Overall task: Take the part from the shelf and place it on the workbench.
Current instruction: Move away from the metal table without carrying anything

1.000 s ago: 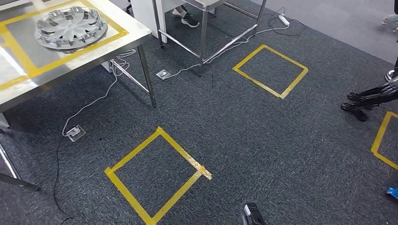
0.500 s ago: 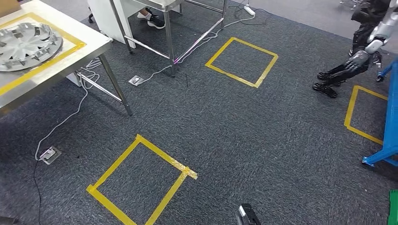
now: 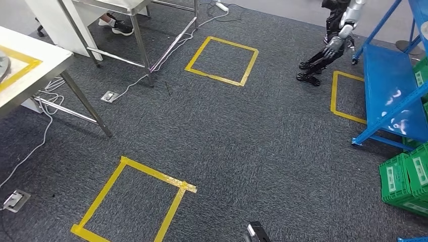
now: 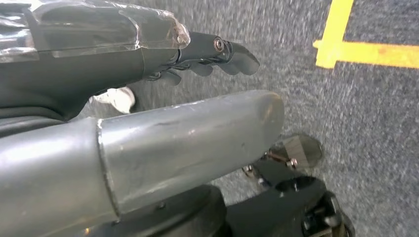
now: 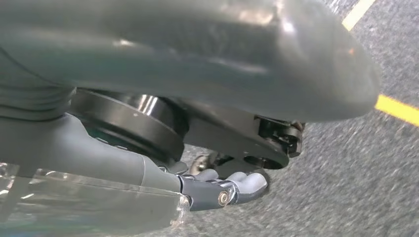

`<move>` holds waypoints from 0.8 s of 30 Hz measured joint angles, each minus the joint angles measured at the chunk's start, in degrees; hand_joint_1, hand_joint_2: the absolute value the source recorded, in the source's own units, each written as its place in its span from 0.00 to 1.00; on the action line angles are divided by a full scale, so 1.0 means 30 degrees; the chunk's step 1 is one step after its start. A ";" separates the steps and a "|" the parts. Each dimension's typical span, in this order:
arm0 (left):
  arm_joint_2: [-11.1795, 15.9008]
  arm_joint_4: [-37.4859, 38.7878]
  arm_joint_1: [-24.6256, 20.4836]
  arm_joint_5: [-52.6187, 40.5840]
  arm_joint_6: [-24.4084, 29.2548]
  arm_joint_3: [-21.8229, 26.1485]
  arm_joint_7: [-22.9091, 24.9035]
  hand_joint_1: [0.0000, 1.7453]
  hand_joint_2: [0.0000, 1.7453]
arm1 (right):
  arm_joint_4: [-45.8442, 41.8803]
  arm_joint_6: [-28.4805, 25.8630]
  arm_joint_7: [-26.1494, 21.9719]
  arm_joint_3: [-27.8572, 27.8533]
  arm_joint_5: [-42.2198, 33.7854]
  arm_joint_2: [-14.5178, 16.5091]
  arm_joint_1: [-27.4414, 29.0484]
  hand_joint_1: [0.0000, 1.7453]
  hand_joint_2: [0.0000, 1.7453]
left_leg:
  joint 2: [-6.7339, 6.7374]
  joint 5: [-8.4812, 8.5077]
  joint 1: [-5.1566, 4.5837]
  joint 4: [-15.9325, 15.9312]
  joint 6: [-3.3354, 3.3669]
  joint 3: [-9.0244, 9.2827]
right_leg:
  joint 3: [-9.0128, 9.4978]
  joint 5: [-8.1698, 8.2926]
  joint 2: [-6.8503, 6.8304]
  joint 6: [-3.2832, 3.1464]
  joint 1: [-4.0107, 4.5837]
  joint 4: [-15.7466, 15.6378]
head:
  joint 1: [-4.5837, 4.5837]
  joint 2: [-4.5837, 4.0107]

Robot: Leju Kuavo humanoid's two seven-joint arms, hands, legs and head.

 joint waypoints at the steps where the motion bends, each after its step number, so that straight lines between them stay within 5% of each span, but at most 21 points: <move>1: 0.0071 0.0000 -0.0032 0.0000 -0.0011 0.0000 0.0051 0.00 0.00 | 0.0011 -0.0029 -0.0016 0.0087 -0.0018 -0.0002 0.0031 0.00 0.00 | 0.0202 -0.0069 0.0004 -0.0003 -0.0054 0.0094 | 0.0600 0.0732 -0.0185 -0.0058 -0.0009 -0.1188 | 0.0038 0.0000; 4: 0.0171 -0.0004 -0.0100 -0.0005 -0.0029 0.0000 0.0056 0.00 0.00 | 0.0051 -0.0085 -0.0058 0.0216 -0.0051 0.0004 0.0050 0.00 0.00 | 0.0687 -0.0257 -0.0066 -0.0028 -0.0305 0.0284 | 0.2126 0.1730 -0.1164 -0.0399 0.0243 -0.4235 | 0.0173 0.0000; 7: 0.0211 -0.0047 -0.0116 0.0004 -0.0029 0.0000 -0.0042 0.00 0.00 | 0.0071 -0.0093 -0.0089 0.0297 -0.0093 0.0044 0.0090 0.00 0.00 | 0.1081 -0.0361 -0.0041 -0.0189 -0.0623 0.0475 | 0.2252 0.1709 -0.0906 -0.0782 0.0371 -0.4665 | 0.0122 0.0000; 9: 0.0228 -0.0109 -0.0140 0.0038 -0.0064 0.0000 -0.0335 0.00 0.00 | 0.0093 -0.0124 -0.0191 0.0375 -0.0188 0.0055 0.0135 0.00 0.00 | 0.0073 -0.0845 0.0055 0.0336 -0.0758 0.0382 | 0.2452 0.1847 -0.0531 -0.1053 0.0319 -0.4994 | -0.0011 0.0000; 11: 0.0220 -0.0146 -0.0098 0.0078 -0.0146 0.0000 -0.0690 0.00 0.00 | 0.0104 -0.0166 -0.0337 0.0458 -0.0304 0.0114 0.0067 0.00 0.00 | -0.1216 -0.1871 0.0084 0.2385 -0.0748 -0.0597 | 0.2576 0.1921 -0.0119 -0.1248 0.0320 -0.5165 | -0.0252 0.0000; 13: 0.0111 -0.0158 0.0004 0.0084 -0.0259 0.0000 -0.0974 0.00 0.00 | 0.0104 -0.0213 -0.0439 0.0551 -0.0429 0.0194 0.0005 0.00 0.00 | -0.1421 -0.2536 0.0031 0.4638 -0.0710 -0.1943 | 0.2598 0.1892 0.0426 -0.1343 0.0393 -0.5137 | -0.0457 0.0000; 15: -0.0067 -0.0160 0.0059 0.0028 -0.0353 0.0000 -0.1162 0.00 0.00 | 0.0107 -0.0269 -0.0508 0.0593 -0.0588 0.0222 0.0038 0.00 0.00 | -0.1449 -0.1841 -0.0003 0.4735 -0.0640 -0.2396 | 0.2668 0.1822 0.0986 -0.1378 0.0459 -0.5071 | -0.0574 0.0000; 16: -0.0157 -0.0162 0.0059 -0.0016 -0.0386 0.0000 -0.1200 0.00 0.00 | 0.0109 -0.0288 -0.0537 0.0597 -0.0673 0.0222 0.0056 0.00 0.00 | -0.1629 -0.1044 -0.0009 0.3839 -0.0576 -0.2160 | 0.2726 0.1770 0.1247 -0.1363 0.0475 -0.5024 | -0.0601 0.0000; 18: -0.0314 -0.0169 0.0058 -0.0133 -0.0486 0.0000 -0.1144 0.00 0.00 | 0.0111 -0.0324 -0.0570 0.0612 -0.0783 0.0217 0.0038 0.00 0.00 | -0.2749 0.0279 0.0037 0.1560 -0.0398 -0.1347 | 0.2764 0.1620 0.1733 -0.1251 0.0457 -0.4869 | -0.0629 0.0000; 20: -0.0436 -0.0182 0.0071 -0.0262 -0.0628 -0.0004 -0.0980 0.00 0.00 | 0.0115 -0.0368 -0.0554 0.0630 -0.0830 0.0208 -0.0034 0.00 0.00 | -0.3442 0.0611 0.0039 0.0326 -0.0310 -0.0846 | 0.2636 0.1541 0.2205 -0.1059 0.0378 -0.4739 | -0.0668 0.0000; 23: -0.0664 -0.0186 0.0087 -0.0421 -0.0831 -0.0007 -0.0508 0.00 0.00 | 0.0129 -0.0508 -0.0244 0.0655 -0.0830 0.0094 -0.0038 0.00 0.00 | -0.2776 0.0549 -0.0024 0.0039 -0.0163 -0.0639 | 0.2460 0.1598 0.2793 -0.0741 0.0244 -0.4775 | -0.0719 0.0000; 24: -0.0758 -0.0186 0.0080 -0.0470 -0.0904 -0.0007 -0.0313 0.00 0.00 | 0.0137 -0.0599 -0.0063 0.0674 -0.0816 0.0020 -0.0019 0.00 0.00 | -0.2471 0.0569 -0.0015 -0.0094 -0.0069 -0.0522 | 0.2394 0.1506 0.2509 -0.0641 0.0259 -0.4660 | -0.0686 0.0000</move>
